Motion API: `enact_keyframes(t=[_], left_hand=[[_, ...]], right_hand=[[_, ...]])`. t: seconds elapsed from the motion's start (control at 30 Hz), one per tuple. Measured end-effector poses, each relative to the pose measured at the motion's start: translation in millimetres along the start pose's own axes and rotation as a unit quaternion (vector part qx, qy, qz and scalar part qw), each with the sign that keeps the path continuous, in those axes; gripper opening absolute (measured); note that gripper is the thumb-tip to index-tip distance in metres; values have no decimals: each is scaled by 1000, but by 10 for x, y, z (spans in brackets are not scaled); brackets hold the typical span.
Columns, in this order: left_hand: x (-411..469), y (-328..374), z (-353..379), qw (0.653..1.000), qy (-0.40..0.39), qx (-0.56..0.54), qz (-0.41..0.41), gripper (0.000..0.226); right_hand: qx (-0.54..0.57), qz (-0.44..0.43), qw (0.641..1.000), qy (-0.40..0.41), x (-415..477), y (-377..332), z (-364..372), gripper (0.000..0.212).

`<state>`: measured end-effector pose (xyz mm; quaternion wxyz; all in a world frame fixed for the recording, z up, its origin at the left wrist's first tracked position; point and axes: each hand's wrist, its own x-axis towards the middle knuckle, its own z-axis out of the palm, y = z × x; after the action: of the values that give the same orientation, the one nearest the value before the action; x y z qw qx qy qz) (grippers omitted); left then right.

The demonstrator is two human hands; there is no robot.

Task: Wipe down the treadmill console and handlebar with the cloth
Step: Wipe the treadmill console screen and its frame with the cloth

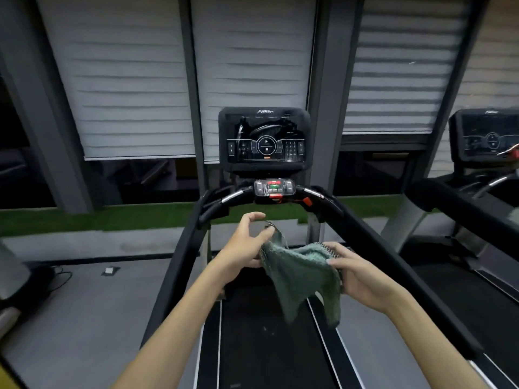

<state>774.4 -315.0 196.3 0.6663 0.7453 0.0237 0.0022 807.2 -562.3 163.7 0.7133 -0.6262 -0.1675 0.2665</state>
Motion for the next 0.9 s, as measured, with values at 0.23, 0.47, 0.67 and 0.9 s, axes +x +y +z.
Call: enact_keyframes(t=[0.23, 0.47, 0.67, 0.9], left_hand=[[849, 651, -129, 995, -62, 44, 70, 42], [1858, 845, -50, 984, -42, 141, 99, 36], [2776, 989, 22, 958, 72, 258, 105, 50], [3682, 952, -105, 960, 117, 222, 128, 26]], right_hand=[[-13, -52, 993, 102, 659, -915, -493, 26], [111, -65, 986, 103, 1556, -1374, -1210, 53], [-80, -34, 994, 73, 2318, -1678, -1799, 56], [-130, -86, 983, 100, 3146, -1837, -2228, 37]])
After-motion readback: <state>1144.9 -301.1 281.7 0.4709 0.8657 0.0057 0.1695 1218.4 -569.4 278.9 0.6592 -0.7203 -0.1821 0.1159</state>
